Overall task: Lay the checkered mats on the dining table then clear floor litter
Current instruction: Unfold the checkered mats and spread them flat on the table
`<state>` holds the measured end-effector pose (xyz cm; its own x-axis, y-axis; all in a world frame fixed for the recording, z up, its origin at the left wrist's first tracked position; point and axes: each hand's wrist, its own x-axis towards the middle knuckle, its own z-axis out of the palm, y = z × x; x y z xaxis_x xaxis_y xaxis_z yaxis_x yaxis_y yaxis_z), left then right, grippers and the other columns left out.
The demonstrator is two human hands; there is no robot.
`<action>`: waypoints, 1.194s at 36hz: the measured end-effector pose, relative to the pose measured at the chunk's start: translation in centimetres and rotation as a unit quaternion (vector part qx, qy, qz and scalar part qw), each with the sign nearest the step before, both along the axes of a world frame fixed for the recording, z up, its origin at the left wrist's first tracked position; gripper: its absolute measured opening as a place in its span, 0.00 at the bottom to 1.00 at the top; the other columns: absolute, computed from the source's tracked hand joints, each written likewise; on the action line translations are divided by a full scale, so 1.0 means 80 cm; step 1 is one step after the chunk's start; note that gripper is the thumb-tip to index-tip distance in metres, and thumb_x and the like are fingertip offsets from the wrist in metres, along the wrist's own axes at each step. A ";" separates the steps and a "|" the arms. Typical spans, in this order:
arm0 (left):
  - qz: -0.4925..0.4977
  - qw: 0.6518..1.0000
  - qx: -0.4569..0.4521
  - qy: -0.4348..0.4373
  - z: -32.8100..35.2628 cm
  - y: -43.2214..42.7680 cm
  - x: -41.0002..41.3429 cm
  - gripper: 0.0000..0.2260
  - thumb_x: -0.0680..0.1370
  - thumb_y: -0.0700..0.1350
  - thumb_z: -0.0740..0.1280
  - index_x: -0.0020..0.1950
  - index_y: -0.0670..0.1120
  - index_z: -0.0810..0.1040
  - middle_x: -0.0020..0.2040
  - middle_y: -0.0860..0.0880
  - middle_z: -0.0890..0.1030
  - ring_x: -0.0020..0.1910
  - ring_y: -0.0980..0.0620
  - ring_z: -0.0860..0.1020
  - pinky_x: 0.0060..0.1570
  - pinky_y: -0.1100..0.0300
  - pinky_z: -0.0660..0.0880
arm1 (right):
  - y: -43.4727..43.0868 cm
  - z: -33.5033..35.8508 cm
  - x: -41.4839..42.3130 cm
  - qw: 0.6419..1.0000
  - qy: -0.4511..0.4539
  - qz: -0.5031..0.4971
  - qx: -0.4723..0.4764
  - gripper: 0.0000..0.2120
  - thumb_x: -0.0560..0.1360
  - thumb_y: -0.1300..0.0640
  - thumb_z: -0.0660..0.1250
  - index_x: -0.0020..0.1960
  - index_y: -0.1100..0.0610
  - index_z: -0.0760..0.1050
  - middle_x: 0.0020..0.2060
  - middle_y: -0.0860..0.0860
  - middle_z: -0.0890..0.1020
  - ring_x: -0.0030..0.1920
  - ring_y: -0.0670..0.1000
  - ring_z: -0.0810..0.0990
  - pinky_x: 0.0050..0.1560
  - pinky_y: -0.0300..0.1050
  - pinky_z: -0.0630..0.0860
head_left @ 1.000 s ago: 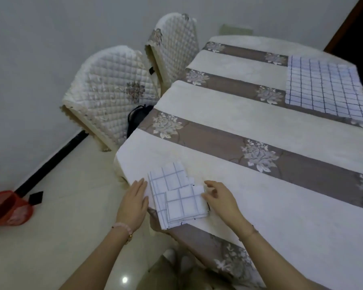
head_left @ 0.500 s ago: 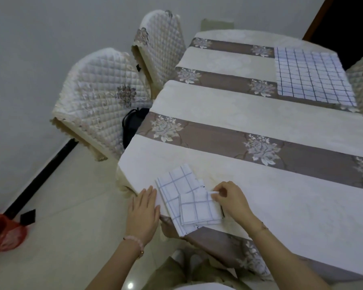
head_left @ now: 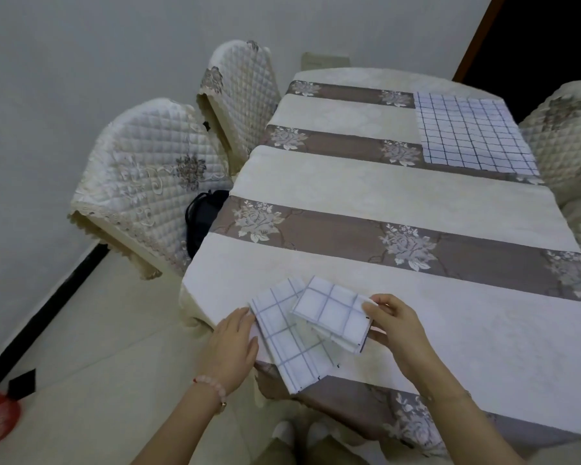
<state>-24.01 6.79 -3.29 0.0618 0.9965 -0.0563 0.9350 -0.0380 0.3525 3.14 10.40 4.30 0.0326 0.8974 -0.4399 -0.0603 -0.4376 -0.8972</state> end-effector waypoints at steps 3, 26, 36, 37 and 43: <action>0.017 0.997 0.042 -0.056 0.024 0.011 0.014 0.15 0.74 0.44 0.60 0.56 0.39 0.79 0.55 0.43 0.81 0.52 0.45 0.81 0.54 0.54 0.76 | -0.006 0.007 0.001 1.000 0.019 -0.006 0.004 0.02 0.76 0.63 0.64 0.45 0.60 0.73 0.35 0.53 0.78 0.32 0.47 0.78 0.33 0.38 0.79; 0.151 0.700 -0.268 -0.644 0.124 0.044 0.130 0.05 0.77 0.36 0.63 0.46 0.42 0.79 0.40 0.47 0.83 0.38 0.54 0.81 0.41 0.59 0.80 | -0.019 0.005 0.032 0.983 -0.171 -0.048 0.051 0.07 0.75 0.62 0.65 0.49 0.51 0.74 0.51 0.50 0.76 0.50 0.51 0.77 0.45 0.42 0.76; 0.171 0.715 -0.201 -0.648 0.130 0.046 0.157 0.06 0.76 0.37 0.67 0.52 0.40 0.79 0.45 0.42 0.83 0.43 0.48 0.82 0.42 0.58 0.80 | -0.041 0.037 -0.020 0.975 -0.129 0.076 0.162 0.13 0.75 0.56 0.67 0.58 0.43 0.75 0.54 0.37 0.79 0.55 0.37 0.78 0.53 0.33 0.76; 0.174 0.714 -0.197 -0.649 0.130 0.046 0.159 0.06 0.75 0.37 0.67 0.52 0.40 0.79 0.45 0.42 0.83 0.43 0.47 0.82 0.43 0.57 0.80 | -0.042 0.037 -0.022 0.977 -0.122 0.078 0.154 0.15 0.75 0.55 0.68 0.59 0.43 0.74 0.56 0.37 0.78 0.54 0.37 0.77 0.52 0.32 0.76; 0.170 0.713 -0.200 -0.650 0.131 0.046 0.161 0.06 0.75 0.37 0.68 0.51 0.41 0.81 0.46 0.42 0.84 0.46 0.45 0.83 0.44 0.58 0.81 | -0.039 0.034 -0.021 0.984 -0.100 0.052 0.135 0.16 0.73 0.58 0.70 0.58 0.45 0.74 0.54 0.40 0.79 0.50 0.41 0.80 0.46 0.33 0.78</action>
